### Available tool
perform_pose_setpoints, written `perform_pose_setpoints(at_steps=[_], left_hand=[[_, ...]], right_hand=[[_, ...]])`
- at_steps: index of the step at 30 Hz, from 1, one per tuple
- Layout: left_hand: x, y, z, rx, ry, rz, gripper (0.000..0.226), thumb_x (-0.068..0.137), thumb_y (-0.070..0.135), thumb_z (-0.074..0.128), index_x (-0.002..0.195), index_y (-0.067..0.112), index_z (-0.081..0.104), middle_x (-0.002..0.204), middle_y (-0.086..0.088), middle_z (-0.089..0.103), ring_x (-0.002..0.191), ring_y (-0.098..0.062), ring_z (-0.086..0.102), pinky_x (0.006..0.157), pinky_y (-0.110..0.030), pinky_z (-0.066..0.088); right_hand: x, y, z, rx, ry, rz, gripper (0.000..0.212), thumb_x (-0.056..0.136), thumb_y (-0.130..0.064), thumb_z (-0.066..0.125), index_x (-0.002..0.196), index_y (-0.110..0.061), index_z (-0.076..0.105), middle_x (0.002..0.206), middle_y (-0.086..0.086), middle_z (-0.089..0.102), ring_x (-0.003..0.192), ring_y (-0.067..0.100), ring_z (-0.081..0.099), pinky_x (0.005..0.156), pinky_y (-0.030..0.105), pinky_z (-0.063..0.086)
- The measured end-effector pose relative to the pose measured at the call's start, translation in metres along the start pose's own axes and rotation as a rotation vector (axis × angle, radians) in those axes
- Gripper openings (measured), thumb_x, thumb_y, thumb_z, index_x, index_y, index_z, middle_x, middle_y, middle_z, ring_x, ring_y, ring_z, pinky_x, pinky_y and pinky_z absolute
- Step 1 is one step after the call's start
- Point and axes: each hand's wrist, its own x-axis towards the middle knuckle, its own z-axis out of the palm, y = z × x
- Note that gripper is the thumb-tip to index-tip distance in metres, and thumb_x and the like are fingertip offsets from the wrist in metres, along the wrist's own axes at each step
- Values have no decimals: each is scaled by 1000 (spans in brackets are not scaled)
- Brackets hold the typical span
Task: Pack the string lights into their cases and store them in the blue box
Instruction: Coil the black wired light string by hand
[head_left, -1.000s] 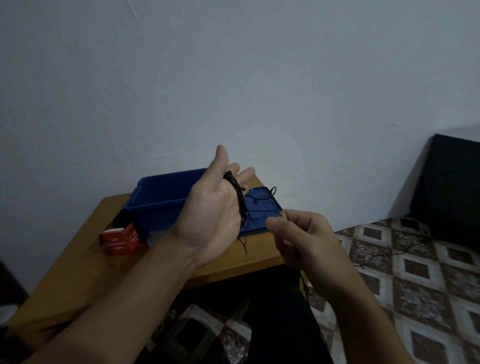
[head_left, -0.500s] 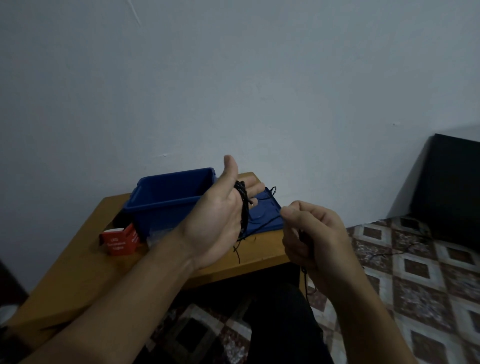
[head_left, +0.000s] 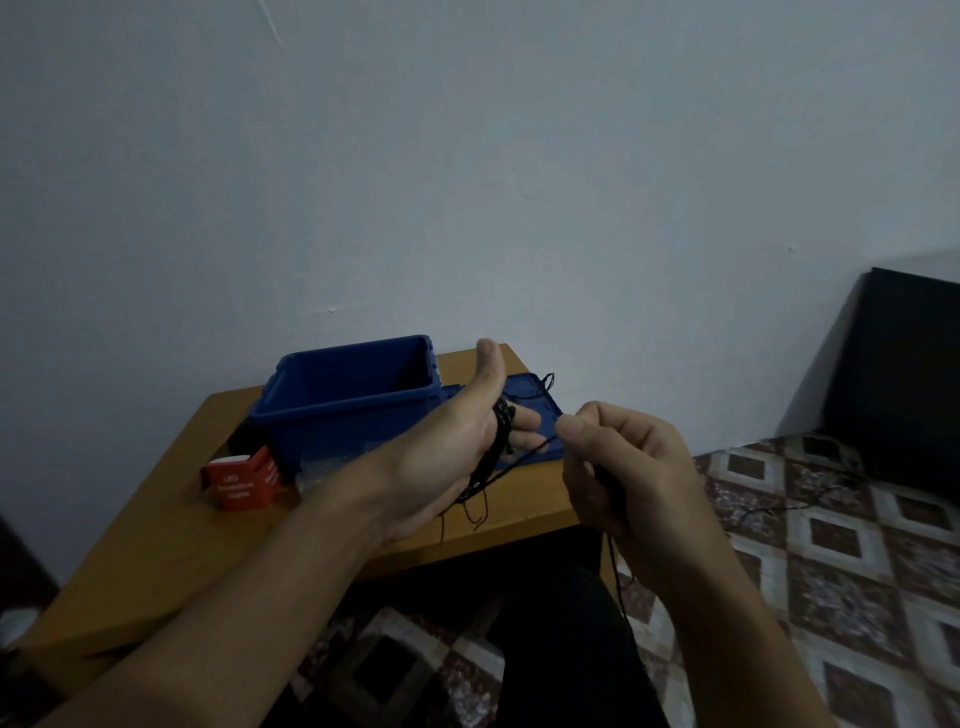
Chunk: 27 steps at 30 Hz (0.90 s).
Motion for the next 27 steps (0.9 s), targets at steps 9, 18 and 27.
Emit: perform_pose_setpoints(at_steps=[9,18,27], left_hand=[[-3,-2,-1,86,-142,-1,108,78,89,5,135,13,57,113,-23,69,90,-31,63,105,-51,47],[-11,3,-1,153,-204,8,105,76,94,9,70,2,58,54,-17,40,44,-20,29,50,-31,34],[-15,8,-2,24,-314,45,79,83,87,9,55,15,26,45,0,20,43,-17,12,49,-32,28]], right_hand=[[-3,-6,4,-27,3,-93,20,91,-18,65,82,-1,61,47,-6,50,37,6,39,39,18,28],[-2,-2,0,-107,2,-136,16,93,-21,68,83,-9,70,51,-5,47,44,12,29,42,25,23],[1,3,-2,-96,31,-107,16,91,-23,65,83,-10,70,53,-1,42,46,15,26,44,30,18]])
